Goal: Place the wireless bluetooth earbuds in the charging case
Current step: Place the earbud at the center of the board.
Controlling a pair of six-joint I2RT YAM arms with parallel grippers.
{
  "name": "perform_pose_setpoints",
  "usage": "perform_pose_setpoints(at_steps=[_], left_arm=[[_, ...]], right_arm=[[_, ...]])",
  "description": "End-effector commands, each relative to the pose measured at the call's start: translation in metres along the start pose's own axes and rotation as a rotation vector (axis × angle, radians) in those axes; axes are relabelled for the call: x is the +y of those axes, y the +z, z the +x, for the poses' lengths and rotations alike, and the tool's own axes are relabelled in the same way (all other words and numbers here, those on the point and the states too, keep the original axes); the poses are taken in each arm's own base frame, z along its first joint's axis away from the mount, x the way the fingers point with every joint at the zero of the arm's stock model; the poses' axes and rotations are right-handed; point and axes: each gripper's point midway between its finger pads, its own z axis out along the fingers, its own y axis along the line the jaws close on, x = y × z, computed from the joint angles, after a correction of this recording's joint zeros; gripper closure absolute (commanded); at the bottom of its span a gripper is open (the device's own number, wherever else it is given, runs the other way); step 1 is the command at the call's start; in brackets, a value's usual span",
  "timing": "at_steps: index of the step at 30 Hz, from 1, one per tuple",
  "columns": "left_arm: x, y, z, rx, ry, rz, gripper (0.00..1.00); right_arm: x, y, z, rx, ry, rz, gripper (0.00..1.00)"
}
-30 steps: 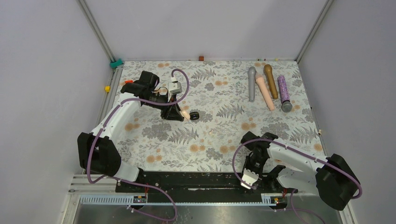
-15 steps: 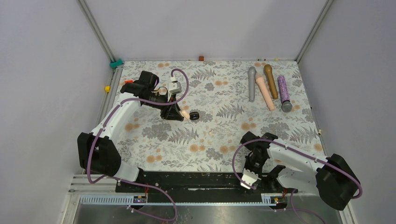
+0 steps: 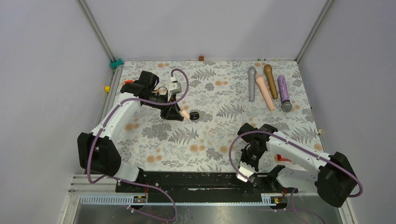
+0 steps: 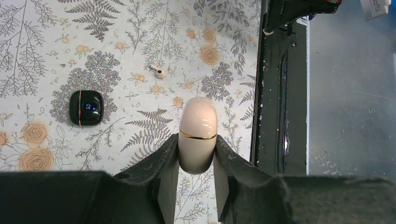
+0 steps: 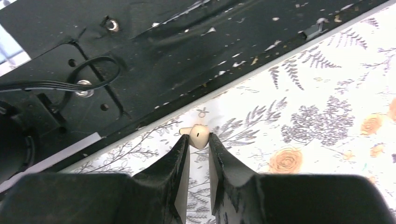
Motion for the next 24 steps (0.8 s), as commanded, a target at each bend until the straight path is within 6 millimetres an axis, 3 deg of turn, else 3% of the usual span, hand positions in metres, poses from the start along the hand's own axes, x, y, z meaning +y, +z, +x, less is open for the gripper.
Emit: perform_pose_setpoints(at_steps=[1, 4, 14, 18, 24], left_arm=[[-0.003, -0.008, -0.020, -0.044, 0.067, -0.005, 0.97], [-0.006, -0.008, -0.021, -0.050, 0.071, -0.001, 0.97], [-0.019, -0.012, -0.032, -0.087, 0.084, 0.020, 0.96], [-0.022, -0.013, -0.037, -0.116, 0.083, 0.024, 0.96], [-0.023, -0.012, -0.041, -0.144, 0.085, 0.021, 0.95]], right_arm=[[-0.035, -0.008, -0.014, -0.044, -0.375, 0.040, 0.88], [-0.062, -0.014, 0.002, 0.002, -0.251, 0.106, 0.91], [-0.189, -0.056, 0.067, 0.033, 0.242, 0.341, 0.91], [-0.217, -0.065, 0.097, 0.037, 0.397, 0.374, 0.90], [-0.236, -0.071, 0.132, 0.020, 0.531, 0.417, 0.88]])
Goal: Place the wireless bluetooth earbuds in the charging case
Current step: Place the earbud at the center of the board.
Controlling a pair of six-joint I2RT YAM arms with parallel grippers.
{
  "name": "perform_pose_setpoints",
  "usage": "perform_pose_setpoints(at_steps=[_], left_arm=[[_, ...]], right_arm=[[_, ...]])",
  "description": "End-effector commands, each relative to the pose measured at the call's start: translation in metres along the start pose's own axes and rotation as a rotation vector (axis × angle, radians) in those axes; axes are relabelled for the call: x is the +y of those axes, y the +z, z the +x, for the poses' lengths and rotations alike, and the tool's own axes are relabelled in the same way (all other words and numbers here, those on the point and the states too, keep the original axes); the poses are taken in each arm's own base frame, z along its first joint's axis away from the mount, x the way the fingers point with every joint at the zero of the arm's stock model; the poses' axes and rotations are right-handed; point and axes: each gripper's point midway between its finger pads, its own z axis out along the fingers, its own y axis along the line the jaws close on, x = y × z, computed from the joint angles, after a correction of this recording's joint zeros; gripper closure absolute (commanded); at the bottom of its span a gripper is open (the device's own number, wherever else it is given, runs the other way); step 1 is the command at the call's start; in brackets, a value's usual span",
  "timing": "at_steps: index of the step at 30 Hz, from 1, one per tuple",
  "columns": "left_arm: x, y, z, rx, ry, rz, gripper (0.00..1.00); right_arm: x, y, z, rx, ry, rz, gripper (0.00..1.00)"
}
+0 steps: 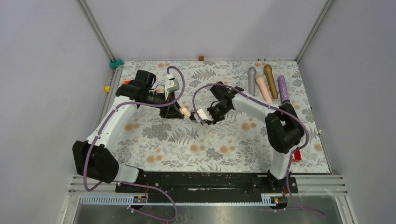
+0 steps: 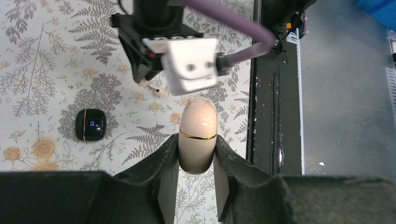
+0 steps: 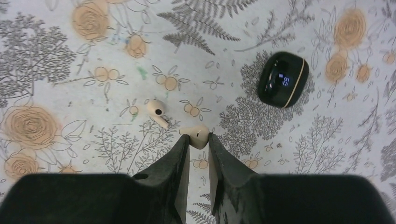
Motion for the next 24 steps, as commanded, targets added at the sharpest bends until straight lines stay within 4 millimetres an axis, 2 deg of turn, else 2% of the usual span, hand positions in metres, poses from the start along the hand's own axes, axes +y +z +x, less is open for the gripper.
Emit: perform_pose_setpoints(at_steps=[1, 4, 6, 7, 8, 9, 10, 13, 15, 20, 22, 23, 24], left_arm=[[-0.010, -0.004, -0.022, -0.082, 0.062, 0.025, 0.95], [-0.014, -0.005, -0.025, -0.094, 0.067, 0.037, 0.94], [-0.016, -0.006, -0.026, -0.099, 0.073, 0.040, 0.94], [-0.017, -0.006, -0.027, -0.102, 0.076, 0.041, 0.94], [-0.018, -0.006, -0.028, -0.104, 0.079, 0.041, 0.94], [-0.018, -0.007, -0.028, -0.105, 0.082, 0.042, 0.94], [-0.018, -0.007, -0.029, -0.106, 0.084, 0.042, 0.94], [-0.018, -0.006, -0.027, -0.104, 0.079, 0.043, 0.94], [-0.017, -0.006, -0.027, -0.104, 0.077, 0.045, 0.94], [-0.009, -0.001, -0.029, -0.105, 0.065, 0.012, 0.94], [0.001, 0.005, -0.031, -0.089, 0.077, -0.057, 0.94], [0.002, 0.008, -0.032, -0.081, 0.095, -0.074, 0.94], [-0.001, 0.014, -0.033, -0.072, 0.118, -0.070, 0.94]], right_arm=[[-0.020, -0.003, 0.009, -0.027, 0.154, 0.040, 0.86], [-0.025, -0.002, 0.015, -0.041, 0.196, 0.046, 0.84], [-0.026, -0.005, 0.013, -0.068, 0.209, 0.050, 0.80], [-0.026, -0.007, 0.012, -0.078, 0.211, 0.055, 0.70], [-0.024, -0.008, 0.011, -0.088, 0.214, 0.056, 0.53], [-0.024, -0.012, 0.007, -0.100, 0.208, 0.061, 0.16], [-0.023, -0.015, 0.004, -0.111, 0.205, 0.067, 0.03], [-0.024, -0.033, -0.008, -0.144, 0.222, 0.104, 0.01], [-0.028, -0.055, -0.022, -0.190, 0.256, 0.150, 0.01], [-0.039, -0.132, -0.055, -0.261, 0.393, 0.361, 0.00], [-0.042, -0.163, -0.063, -0.248, 0.419, 0.496, 0.01], [-0.049, -0.178, -0.067, -0.259, 0.429, 0.592, 0.01], [-0.051, -0.193, -0.059, -0.235, 0.519, 0.706, 0.01]])
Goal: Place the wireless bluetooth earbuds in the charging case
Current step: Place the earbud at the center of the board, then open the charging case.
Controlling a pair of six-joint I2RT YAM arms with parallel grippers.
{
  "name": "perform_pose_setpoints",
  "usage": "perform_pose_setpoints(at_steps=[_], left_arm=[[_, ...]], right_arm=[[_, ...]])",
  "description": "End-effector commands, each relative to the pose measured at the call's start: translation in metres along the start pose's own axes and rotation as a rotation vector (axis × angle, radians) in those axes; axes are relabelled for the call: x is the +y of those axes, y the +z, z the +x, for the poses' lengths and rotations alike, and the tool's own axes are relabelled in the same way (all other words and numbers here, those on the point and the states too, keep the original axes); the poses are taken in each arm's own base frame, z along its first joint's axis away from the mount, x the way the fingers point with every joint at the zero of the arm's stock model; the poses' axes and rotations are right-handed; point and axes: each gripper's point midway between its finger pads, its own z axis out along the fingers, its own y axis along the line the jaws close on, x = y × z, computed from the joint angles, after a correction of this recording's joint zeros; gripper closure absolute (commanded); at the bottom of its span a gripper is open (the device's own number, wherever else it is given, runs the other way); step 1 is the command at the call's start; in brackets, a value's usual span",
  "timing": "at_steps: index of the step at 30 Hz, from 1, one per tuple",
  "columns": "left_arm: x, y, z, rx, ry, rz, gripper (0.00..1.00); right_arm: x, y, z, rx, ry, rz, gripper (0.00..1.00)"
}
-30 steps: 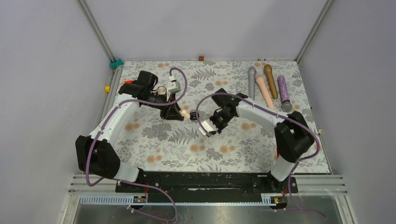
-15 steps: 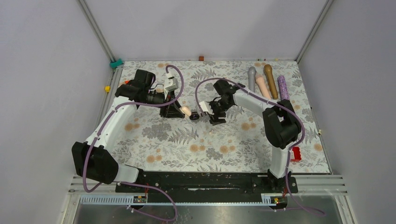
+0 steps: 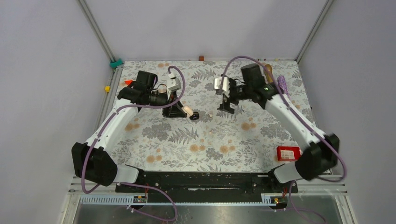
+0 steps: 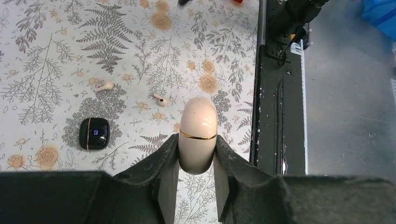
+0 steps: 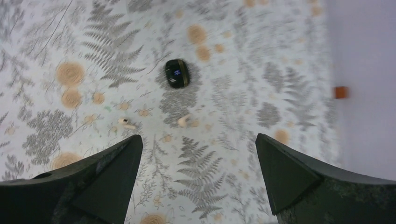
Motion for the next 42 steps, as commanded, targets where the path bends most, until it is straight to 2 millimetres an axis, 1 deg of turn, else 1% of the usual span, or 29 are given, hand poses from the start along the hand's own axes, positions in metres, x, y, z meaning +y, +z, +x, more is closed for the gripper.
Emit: perform_pose_setpoints(at_steps=[1, 2, 3, 4, 5, 6, 7, 8, 9, 11, 12, 13, 16, 19, 21, 23, 25, 27, 30, 37, 42], left_arm=[[-0.002, 0.013, -0.023, -0.013, 0.128, -0.057, 0.94], [-0.004, 0.016, -0.026, -0.008, 0.137, -0.054, 0.94], [-0.006, 0.019, -0.027, -0.001, 0.144, -0.049, 0.93], [-0.007, 0.022, -0.029, 0.006, 0.145, -0.047, 0.93], [-0.007, 0.025, -0.030, 0.012, 0.141, -0.046, 0.93], [-0.008, 0.028, -0.030, 0.017, 0.134, -0.039, 0.93], [-0.009, 0.032, -0.029, 0.021, 0.121, -0.019, 0.95], [-0.012, 0.036, -0.026, 0.026, 0.110, -0.001, 1.00], [-0.015, 0.041, -0.023, 0.030, 0.095, 0.029, 1.00], [-0.021, 0.048, -0.017, 0.029, 0.070, 0.068, 1.00], [-0.023, 0.051, -0.016, 0.022, 0.064, 0.082, 1.00], [-0.026, 0.053, -0.015, 0.017, 0.059, 0.093, 1.00], [-0.028, 0.059, -0.014, 0.011, 0.057, 0.109, 1.00], [-0.033, 0.062, -0.014, 0.010, 0.035, 0.147, 1.00], [-0.036, 0.064, -0.014, 0.008, 0.021, 0.172, 1.00], [-0.038, 0.064, -0.013, 0.006, 0.019, 0.183, 1.00], [-0.040, 0.064, -0.012, 0.007, 0.026, 0.190, 1.00], [-0.041, 0.062, -0.010, 0.011, 0.032, 0.193, 1.00], [-0.044, 0.061, -0.007, 0.015, 0.043, 0.200, 1.00], [-0.048, 0.060, -0.004, 0.017, 0.058, 0.217, 1.00], [-0.049, 0.059, -0.005, 0.015, 0.064, 0.217, 1.00]], right_arm=[[-0.032, -0.062, -0.036, -0.073, 0.226, 0.419, 0.00], [-0.037, -0.073, -0.036, -0.068, 0.254, 0.484, 0.01], [-0.038, -0.077, -0.034, -0.054, 0.278, 0.510, 0.01], [-0.037, -0.079, -0.036, -0.069, 0.329, 0.514, 0.01], [-0.031, -0.077, -0.041, -0.101, 0.375, 0.485, 0.01], [-0.019, -0.073, -0.051, -0.146, 0.405, 0.420, 0.01], [-0.004, -0.069, -0.065, -0.210, 0.445, 0.330, 0.01], [0.010, -0.066, -0.080, -0.283, 0.467, 0.241, 0.01], [0.022, -0.064, -0.095, -0.356, 0.494, 0.172, 0.01], [0.033, -0.061, -0.116, -0.447, 0.516, 0.113, 0.01], [0.038, -0.057, -0.121, -0.456, 0.515, 0.093, 0.00], [0.040, -0.053, -0.122, -0.443, 0.525, 0.084, 0.01], [0.042, -0.039, -0.115, -0.415, 0.543, 0.071, 0.01], [0.055, -0.018, -0.105, -0.392, 0.529, 0.034, 0.01], [0.062, -0.006, -0.101, -0.360, 0.511, 0.017, 0.01], [0.061, 0.004, -0.097, -0.334, 0.511, 0.031, 0.00], [0.054, 0.008, -0.092, -0.316, 0.525, 0.065, 0.01], [0.048, 0.008, -0.085, -0.296, 0.518, 0.107, 0.01], [0.043, 0.004, -0.079, -0.281, 0.500, 0.157, 0.00], [0.028, -0.015, -0.077, -0.299, 0.497, 0.224, 0.01], [0.022, -0.030, -0.075, -0.303, 0.476, 0.272, 0.01]])
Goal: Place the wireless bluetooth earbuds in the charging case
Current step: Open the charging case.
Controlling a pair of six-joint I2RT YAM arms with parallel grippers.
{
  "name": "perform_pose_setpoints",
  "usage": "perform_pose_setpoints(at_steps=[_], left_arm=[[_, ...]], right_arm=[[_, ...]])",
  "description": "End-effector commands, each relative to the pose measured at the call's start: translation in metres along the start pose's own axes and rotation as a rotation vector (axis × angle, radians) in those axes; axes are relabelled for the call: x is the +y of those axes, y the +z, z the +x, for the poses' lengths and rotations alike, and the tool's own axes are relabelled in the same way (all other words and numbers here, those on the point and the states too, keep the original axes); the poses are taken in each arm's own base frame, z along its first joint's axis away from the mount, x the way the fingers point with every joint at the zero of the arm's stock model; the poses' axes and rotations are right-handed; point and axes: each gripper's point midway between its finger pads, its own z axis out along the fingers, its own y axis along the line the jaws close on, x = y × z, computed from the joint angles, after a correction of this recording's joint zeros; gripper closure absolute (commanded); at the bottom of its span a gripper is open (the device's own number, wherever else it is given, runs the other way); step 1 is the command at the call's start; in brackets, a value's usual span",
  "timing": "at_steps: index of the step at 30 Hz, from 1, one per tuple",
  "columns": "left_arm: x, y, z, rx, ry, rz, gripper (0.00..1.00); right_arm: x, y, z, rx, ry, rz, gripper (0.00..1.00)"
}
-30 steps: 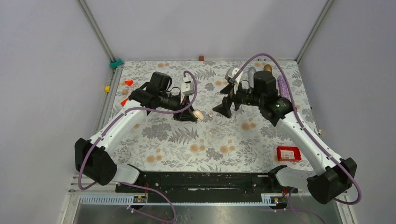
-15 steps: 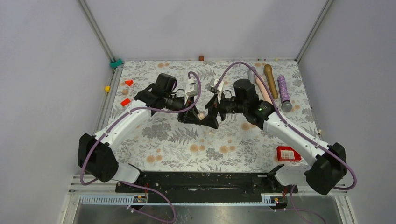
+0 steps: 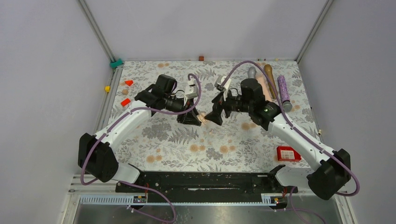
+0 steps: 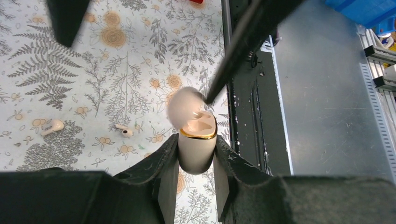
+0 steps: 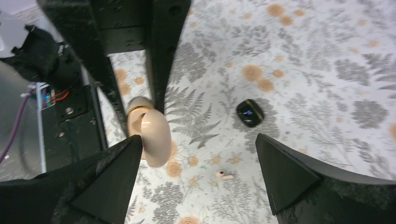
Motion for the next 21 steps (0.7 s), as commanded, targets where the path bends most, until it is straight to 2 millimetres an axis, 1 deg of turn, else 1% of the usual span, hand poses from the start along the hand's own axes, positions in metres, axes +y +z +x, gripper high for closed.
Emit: perform_pose_setpoints(at_steps=[1, 6, 9, 11, 14, 17, 19, 21], left_arm=[[-0.017, -0.003, -0.008, -0.028, 0.034, 0.056, 1.00], [-0.017, -0.002, -0.008, -0.028, 0.032, 0.057, 1.00], [-0.016, -0.004, -0.007, -0.022, 0.034, 0.049, 1.00], [-0.015, -0.006, -0.006, -0.011, 0.046, 0.037, 1.00], [-0.010, -0.015, -0.006, -0.011, 0.057, 0.006, 1.00], [-0.001, -0.032, -0.009, -0.028, 0.058, -0.033, 1.00], [0.005, -0.044, -0.012, -0.037, 0.056, -0.066, 1.00], [0.008, -0.055, -0.014, -0.049, 0.053, -0.088, 1.00]], right_arm=[[-0.021, -0.022, -0.028, -0.078, -0.084, 0.114, 0.01], [-0.018, -0.031, -0.036, -0.080, -0.104, 0.117, 0.01], [-0.011, -0.032, -0.042, -0.074, -0.099, 0.078, 0.01], [-0.015, -0.029, -0.043, -0.051, -0.093, 0.076, 0.01], [-0.030, -0.022, -0.041, -0.017, -0.079, 0.102, 0.01], [-0.057, -0.009, -0.037, 0.020, -0.032, 0.161, 0.01], [-0.081, 0.002, -0.026, 0.079, -0.006, 0.221, 0.03], [-0.100, 0.015, -0.010, 0.161, 0.027, 0.247, 0.05]])
